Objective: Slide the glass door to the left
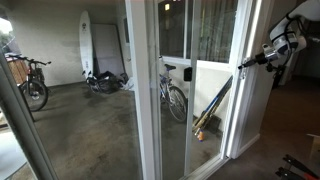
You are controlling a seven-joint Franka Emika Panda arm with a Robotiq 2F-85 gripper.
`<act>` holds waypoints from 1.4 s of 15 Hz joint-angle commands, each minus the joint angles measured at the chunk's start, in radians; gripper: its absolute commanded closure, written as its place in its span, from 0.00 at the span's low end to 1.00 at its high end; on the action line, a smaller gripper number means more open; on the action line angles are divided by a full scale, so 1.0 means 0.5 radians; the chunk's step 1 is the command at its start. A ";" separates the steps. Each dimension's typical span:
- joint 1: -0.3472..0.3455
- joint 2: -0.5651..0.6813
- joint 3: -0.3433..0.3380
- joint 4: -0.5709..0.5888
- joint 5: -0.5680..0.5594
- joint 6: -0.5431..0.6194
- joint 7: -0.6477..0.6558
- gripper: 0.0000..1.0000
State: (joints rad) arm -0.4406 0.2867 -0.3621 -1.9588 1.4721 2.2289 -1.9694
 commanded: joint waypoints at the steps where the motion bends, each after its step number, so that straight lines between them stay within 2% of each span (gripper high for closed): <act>1: 0.013 -0.012 0.002 -0.011 -0.004 0.044 -0.027 0.00; 15: 0.014 -0.010 -0.002 -0.010 -0.005 0.066 -0.030 0.00; 19: -0.126 0.117 -0.106 0.074 -0.012 -0.029 0.053 0.00; 21: -0.171 0.124 -0.110 0.063 0.073 -0.086 0.021 0.00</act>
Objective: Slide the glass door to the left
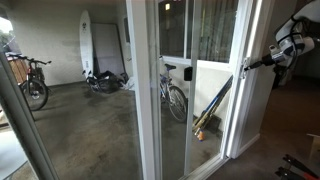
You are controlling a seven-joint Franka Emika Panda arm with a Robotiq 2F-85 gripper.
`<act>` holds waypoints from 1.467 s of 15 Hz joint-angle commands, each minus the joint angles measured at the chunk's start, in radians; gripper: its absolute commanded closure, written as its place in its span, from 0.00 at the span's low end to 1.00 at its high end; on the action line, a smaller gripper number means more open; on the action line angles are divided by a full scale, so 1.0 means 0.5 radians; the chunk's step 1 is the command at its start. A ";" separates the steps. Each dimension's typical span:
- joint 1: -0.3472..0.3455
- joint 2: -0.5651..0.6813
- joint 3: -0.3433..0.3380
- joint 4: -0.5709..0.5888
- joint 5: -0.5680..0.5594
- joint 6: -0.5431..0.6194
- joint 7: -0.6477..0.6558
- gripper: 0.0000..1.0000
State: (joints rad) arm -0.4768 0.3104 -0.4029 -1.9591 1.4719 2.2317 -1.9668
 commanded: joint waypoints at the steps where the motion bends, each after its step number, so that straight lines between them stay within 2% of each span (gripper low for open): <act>1: -0.095 0.061 -0.021 0.039 0.087 -0.084 -0.016 0.00; 4: -0.044 0.031 0.028 -0.018 0.154 -0.043 -0.130 0.00; 11: 0.113 0.038 0.127 -0.041 0.129 0.027 -0.138 0.00; 14: 0.264 -0.030 0.207 -0.204 0.138 0.219 -0.277 0.00; 16: 0.349 -0.056 0.246 -0.270 0.158 0.440 -0.384 0.00; 19: 0.414 -0.075 0.291 -0.293 0.151 0.652 -0.506 0.00; 22: 0.451 -0.137 0.329 -0.358 0.149 0.747 -0.609 0.00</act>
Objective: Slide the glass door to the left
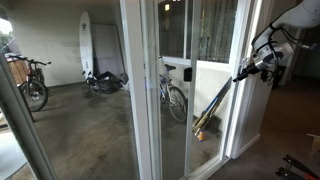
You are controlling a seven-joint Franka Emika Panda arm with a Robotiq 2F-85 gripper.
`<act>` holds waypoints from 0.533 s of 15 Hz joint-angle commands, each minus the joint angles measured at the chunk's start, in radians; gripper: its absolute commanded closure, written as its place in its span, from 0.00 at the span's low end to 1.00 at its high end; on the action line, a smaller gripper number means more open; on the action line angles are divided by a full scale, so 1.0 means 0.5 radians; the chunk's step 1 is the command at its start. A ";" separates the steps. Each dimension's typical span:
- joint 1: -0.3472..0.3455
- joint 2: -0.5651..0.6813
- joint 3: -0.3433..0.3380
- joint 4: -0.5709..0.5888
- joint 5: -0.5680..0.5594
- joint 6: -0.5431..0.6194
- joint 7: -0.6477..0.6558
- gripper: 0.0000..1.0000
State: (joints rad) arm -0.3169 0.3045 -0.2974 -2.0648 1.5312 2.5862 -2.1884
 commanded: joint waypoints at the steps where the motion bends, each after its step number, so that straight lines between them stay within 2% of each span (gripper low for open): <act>1: 0.150 -0.141 0.126 -0.170 0.045 0.068 -0.211 0.00; 8: 0.248 -0.233 0.241 -0.276 0.107 0.195 -0.398 0.00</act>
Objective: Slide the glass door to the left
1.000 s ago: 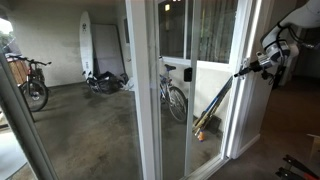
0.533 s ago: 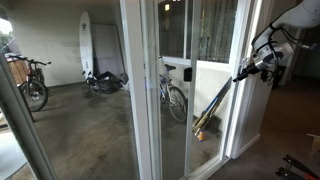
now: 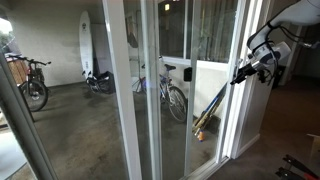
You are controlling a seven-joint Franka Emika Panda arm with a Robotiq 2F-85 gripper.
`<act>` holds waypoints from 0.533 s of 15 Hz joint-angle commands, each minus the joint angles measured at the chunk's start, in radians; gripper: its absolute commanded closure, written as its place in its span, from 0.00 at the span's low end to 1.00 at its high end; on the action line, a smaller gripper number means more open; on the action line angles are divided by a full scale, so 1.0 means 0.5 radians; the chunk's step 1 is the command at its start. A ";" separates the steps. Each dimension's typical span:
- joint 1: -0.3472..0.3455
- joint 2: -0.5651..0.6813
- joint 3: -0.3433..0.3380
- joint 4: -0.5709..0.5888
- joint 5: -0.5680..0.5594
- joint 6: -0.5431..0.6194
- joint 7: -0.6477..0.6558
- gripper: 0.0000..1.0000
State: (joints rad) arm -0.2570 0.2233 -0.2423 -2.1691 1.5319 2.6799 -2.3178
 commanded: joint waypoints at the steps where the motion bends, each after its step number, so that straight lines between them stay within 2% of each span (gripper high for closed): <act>1: 0.143 -0.083 0.152 -0.080 0.124 0.025 -0.146 0.00; 5: 0.200 -0.111 0.234 -0.089 0.250 0.082 -0.177 0.00; 8: 0.239 -0.115 0.284 -0.099 0.253 0.113 -0.126 0.00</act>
State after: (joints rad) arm -0.2020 0.1631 -0.1657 -2.2413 1.6212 2.7474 -2.3594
